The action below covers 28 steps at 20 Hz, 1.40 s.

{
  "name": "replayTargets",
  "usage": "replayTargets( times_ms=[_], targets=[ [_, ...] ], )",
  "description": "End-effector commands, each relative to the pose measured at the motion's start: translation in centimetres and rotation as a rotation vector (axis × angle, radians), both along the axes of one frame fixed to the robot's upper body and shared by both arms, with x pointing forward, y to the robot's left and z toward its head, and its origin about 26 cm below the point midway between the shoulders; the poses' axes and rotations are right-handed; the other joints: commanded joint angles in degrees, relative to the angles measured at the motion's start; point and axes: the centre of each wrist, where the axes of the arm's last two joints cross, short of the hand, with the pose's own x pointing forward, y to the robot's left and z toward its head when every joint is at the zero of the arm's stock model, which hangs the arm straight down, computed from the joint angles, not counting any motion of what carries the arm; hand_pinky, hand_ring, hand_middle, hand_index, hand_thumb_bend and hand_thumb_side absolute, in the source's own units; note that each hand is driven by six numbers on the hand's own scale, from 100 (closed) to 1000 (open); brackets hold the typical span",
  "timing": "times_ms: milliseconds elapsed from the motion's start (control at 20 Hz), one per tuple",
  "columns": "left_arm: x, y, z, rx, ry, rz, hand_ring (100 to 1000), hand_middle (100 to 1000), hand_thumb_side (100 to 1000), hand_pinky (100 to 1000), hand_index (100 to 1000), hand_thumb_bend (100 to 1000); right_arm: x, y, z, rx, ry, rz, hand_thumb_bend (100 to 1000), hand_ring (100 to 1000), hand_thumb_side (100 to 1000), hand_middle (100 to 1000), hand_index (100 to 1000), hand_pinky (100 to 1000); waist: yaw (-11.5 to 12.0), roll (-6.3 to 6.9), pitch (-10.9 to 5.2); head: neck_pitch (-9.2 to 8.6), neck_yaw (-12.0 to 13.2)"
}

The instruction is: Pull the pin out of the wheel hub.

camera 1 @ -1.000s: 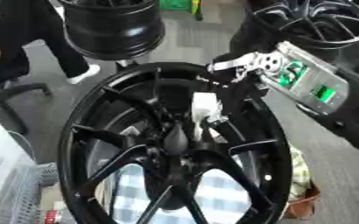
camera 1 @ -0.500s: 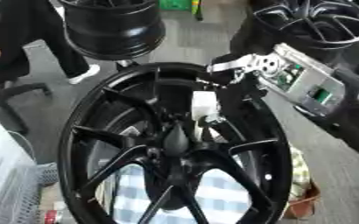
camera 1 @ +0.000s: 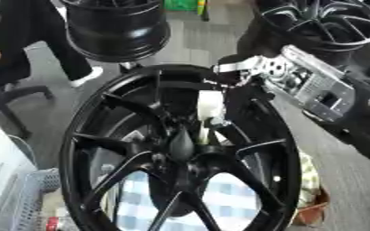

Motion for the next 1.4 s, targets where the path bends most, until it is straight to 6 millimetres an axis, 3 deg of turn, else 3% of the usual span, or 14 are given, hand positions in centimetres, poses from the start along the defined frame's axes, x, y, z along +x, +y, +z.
replayTargets(
  times_ms=[50, 250, 450, 750, 1000, 1400],
  targets=[
    [-0.2, 0.1, 0.6, 0.005, -0.017, 0.005, 766, 652, 615, 781, 817, 100, -0.4, -0.5, 1.9, 0.000, -0.092, -0.025, 283, 515, 100, 339, 437, 687, -0.04, 0.35, -0.95, -0.54, -0.17],
    [-0.2, 0.2, 0.5, 0.002, -0.015, 0.012, 767, 653, 616, 781, 818, 100, -1.3, -0.4, 4.0, 0.037, -0.179, -0.023, 322, 486, 100, 253, 368, 672, -0.16, 0.41, -1.22, -0.49, -0.16],
    [-0.2, 0.3, 0.6, 0.000, -0.016, 0.016, 767, 654, 612, 782, 818, 100, -2.5, -1.2, 7.2, 0.100, -0.261, -0.038, 322, 483, 100, 244, 362, 674, -0.39, 0.47, -1.56, -0.55, -0.08],
    [-0.3, 0.5, 0.6, 0.002, -0.020, 0.019, 767, 654, 607, 783, 818, 100, -2.6, -5.7, 11.7, 0.266, -0.403, -0.218, 275, 470, 100, 237, 359, 675, -0.80, 0.67, -1.81, -0.78, 0.22],
    [-0.3, 0.6, 0.6, 0.004, -0.024, 0.026, 767, 655, 606, 783, 818, 100, -1.3, -12.2, 13.6, 0.296, -0.540, -0.456, 263, 477, 100, 254, 373, 692, -1.36, 0.69, -1.70, -0.72, 0.93],
    [-0.3, 0.8, 0.8, 0.009, -0.038, 0.037, 768, 656, 600, 784, 818, 100, -0.3, -26.6, 12.3, 0.199, -0.629, -0.943, 241, 497, 100, 318, 433, 711, -1.80, 0.83, -1.43, -0.88, 1.87]
  ],
)
